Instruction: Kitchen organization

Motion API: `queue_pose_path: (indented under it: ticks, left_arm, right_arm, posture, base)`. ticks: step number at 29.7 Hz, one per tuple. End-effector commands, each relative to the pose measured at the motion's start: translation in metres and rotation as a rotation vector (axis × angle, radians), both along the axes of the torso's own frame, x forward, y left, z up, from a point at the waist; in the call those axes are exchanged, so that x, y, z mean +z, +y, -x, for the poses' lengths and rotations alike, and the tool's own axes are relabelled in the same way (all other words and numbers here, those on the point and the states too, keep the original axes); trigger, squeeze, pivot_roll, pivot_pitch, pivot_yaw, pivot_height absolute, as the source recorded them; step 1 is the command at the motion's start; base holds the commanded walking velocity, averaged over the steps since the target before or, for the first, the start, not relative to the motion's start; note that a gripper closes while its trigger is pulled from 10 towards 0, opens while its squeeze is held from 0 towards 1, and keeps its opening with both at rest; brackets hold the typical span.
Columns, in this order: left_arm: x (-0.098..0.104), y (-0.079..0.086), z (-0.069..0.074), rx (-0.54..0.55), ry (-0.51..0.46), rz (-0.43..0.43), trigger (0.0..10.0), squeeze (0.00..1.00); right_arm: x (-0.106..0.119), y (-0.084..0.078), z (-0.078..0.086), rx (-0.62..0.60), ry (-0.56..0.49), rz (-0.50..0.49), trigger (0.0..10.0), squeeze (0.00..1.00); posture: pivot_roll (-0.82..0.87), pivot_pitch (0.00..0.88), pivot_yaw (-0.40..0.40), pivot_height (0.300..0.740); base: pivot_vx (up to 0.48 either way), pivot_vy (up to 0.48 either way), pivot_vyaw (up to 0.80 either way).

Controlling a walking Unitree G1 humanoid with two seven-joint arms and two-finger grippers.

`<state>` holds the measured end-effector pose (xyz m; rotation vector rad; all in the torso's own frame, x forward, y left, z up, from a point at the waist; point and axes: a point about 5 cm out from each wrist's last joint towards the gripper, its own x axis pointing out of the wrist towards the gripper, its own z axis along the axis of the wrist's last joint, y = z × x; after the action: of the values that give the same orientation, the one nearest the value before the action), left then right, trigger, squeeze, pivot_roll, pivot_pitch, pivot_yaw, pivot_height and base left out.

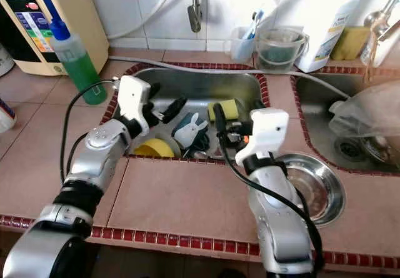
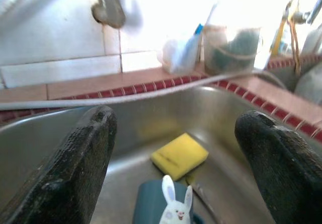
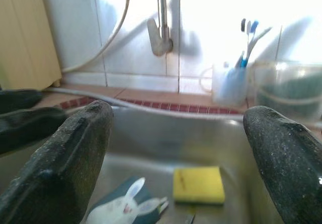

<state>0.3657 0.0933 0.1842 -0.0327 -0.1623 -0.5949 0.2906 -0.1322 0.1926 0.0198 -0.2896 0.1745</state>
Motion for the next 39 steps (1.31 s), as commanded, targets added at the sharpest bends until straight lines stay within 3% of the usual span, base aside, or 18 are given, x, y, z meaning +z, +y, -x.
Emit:
queue_pose_path:
  ticks: [1, 6, 9, 11, 14, 23, 32, 39]
  left_arm:
    - [0.010, 0.004, 0.000, 0.037, -0.029, 0.023, 10.0, 0.00]
    - [0.014, 0.008, 0.002, 0.131, -0.071, 0.030, 10.0, 0.00]
    - [0.012, 0.012, 0.009, 0.153, -0.068, 0.107, 10.0, 0.00]
    - [0.004, 0.015, 0.014, 0.166, -0.039, 0.157, 10.0, 0.00]
    - [-0.006, 0.018, 0.018, 0.208, -0.016, 0.161, 10.0, 0.00]
    - [-0.003, 0.018, 0.027, 0.235, -0.068, 0.086, 10.0, 0.00]
    - [-0.005, 0.019, 0.032, 0.240, -0.058, 0.079, 10.0, 0.00]
    - [-0.006, 0.018, 0.033, 0.227, -0.039, 0.074, 10.0, 0.00]
  right_arm:
    - [0.003, -0.003, -0.003, -0.024, -0.023, 0.001, 10.0, 0.00]
    - [0.007, -0.006, -0.009, -0.072, -0.053, -0.002, 10.0, 0.00]
    - [0.005, -0.007, -0.013, -0.104, -0.073, 0.004, 10.0, 0.00]
    - [-0.002, -0.005, -0.015, -0.111, -0.077, 0.012, 10.0, 0.00]
    - [-0.008, -0.004, -0.017, -0.139, -0.073, 0.017, 10.0, 0.00]
    - [-0.014, -0.002, -0.019, -0.145, -0.093, 0.039, 10.0, 0.00]
    - [-0.020, -0.004, -0.018, -0.146, -0.092, 0.057, 10.0, 0.00]
    - [-0.023, -0.004, -0.017, -0.132, -0.088, 0.071, 10.0, 0.00]
  posture:
    - [-0.14, 0.037, 0.040, 0.740]
    - [-0.14, 0.023, 0.038, 0.740]
    - [-0.14, 0.014, 0.036, 0.740]
    - [-0.13, 0.010, 0.038, 0.740]
    - [-0.13, 0.007, 0.035, 0.740]
    - [-0.12, 0.000, 0.030, 0.740]
    - [-0.12, 0.000, 0.028, 0.740]
    - [-0.11, 0.000, 0.021, 0.740]
  base:
    - [0.000, 0.000, 0.00]
    - [0.000, 0.000, 0.00]
    - [0.000, 0.000, 0.00]
    - [0.000, 0.000, 0.00]
    - [0.000, 0.000, 0.00]
    - [0.000, 0.000, 0.00]
    - [0.000, 0.000, 0.00]
    - [0.000, -0.346, 0.00]
